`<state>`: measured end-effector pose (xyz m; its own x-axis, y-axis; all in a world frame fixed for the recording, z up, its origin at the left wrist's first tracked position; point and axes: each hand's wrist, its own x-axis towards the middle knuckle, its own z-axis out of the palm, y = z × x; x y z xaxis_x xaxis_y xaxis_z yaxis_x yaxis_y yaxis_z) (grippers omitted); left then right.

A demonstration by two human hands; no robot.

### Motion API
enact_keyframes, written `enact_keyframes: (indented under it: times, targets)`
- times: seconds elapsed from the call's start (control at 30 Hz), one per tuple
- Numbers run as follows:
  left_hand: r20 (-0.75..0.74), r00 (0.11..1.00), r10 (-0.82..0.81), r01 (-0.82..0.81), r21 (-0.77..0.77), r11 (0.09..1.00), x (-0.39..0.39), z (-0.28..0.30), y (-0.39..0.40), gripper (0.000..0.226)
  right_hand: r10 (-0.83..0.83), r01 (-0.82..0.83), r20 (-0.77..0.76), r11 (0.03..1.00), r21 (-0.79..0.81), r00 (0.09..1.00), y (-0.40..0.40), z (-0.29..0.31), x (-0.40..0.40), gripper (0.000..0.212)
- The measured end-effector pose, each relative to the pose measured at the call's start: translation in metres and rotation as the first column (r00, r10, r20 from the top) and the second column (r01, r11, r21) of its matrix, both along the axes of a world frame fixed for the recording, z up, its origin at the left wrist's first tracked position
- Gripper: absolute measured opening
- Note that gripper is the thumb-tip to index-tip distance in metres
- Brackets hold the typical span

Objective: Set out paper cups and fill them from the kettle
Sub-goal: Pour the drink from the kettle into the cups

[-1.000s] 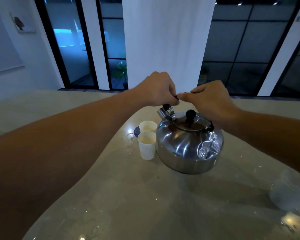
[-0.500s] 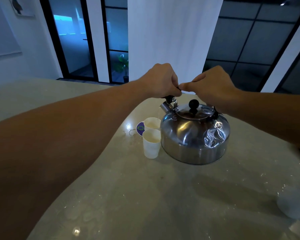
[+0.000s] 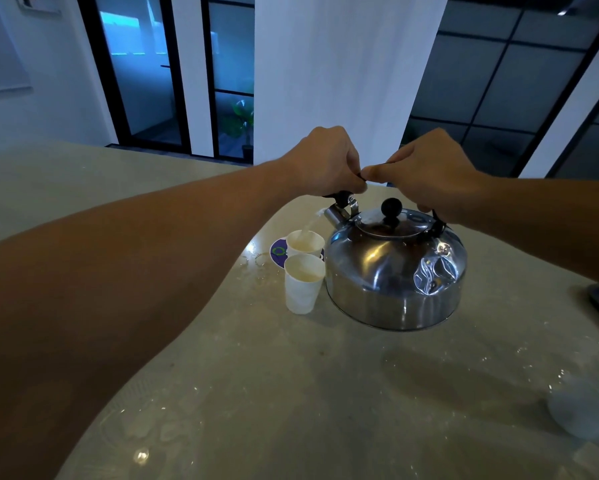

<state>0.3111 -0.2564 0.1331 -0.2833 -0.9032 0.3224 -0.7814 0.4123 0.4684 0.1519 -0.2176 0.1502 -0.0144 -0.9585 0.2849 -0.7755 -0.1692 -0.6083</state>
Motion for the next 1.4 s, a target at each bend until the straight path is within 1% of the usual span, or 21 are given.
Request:
enact_keyframes:
  times: [0.13, 0.23, 0.3, 0.43, 0.5, 0.63, 0.73, 1.03, 1.27, 1.4]
  targets:
    - [0.013, 1.000, -0.002, 0.002, 0.001, 1.000, -0.002, -0.002, 0.000, 0.013, -0.004, 0.004, 0.014, 1.000, 0.003, 1.000, 0.004, -0.001, -0.002, 0.038]
    - [0.015, 1.000, -0.016, 0.016, -0.013, 1.000, -0.003, -0.001, 0.001, 0.012, -0.006, 0.006, 0.054, 1.000, -0.002, 0.999, 0.006, -0.004, -0.005, 0.036]
    - [0.011, 1.000, -0.026, 0.026, -0.029, 0.999, -0.005, 0.001, 0.002, 0.013, 0.000, 0.003, 0.090, 0.999, -0.034, 0.996, 0.007, -0.005, -0.008, 0.037]
    - [-0.027, 0.999, -0.018, 0.015, -0.133, 0.991, -0.013, 0.006, 0.003, 0.018, -0.026, 0.041, 0.171, 0.996, -0.080, 0.985, 0.013, 0.001, -0.018, 0.033]
    - [-0.046, 0.999, -0.023, 0.014, -0.188, 0.982, -0.020, 0.010, 0.004, 0.017, -0.042, 0.066, 0.203, 0.992, -0.108, 0.978, 0.015, 0.008, -0.024, 0.034]
    - [-0.048, 0.998, -0.035, 0.022, -0.254, 0.967, -0.034, 0.019, 0.004, 0.017, -0.054, 0.082, 0.203, 0.988, -0.132, 0.978, 0.020, 0.023, -0.037, 0.035]
    - [-0.034, 0.999, -0.028, 0.020, -0.233, 0.972, -0.045, 0.019, 0.003, 0.020, -0.061, 0.090, 0.212, 0.987, -0.130, 0.975, 0.025, 0.029, -0.048, 0.033]
    - [0.006, 0.999, -0.041, 0.041, -0.212, 0.976, -0.078, 0.010, 0.003, 0.020, -0.131, 0.145, 0.146, 0.985, -0.090, 0.981, 0.033, 0.023, -0.070, 0.031]
    - [0.041, 0.998, -0.036, 0.043, -0.191, 0.981, -0.078, 0.000, -0.002, 0.020, -0.097, 0.105, 0.114, 0.992, -0.069, 0.989, 0.029, 0.018, -0.073, 0.032]
    - [0.039, 0.999, -0.021, 0.028, -0.176, 0.984, -0.073, -0.002, -0.005, 0.016, -0.101, 0.107, 0.104, 0.993, -0.057, 0.989, 0.024, 0.016, -0.070, 0.033]
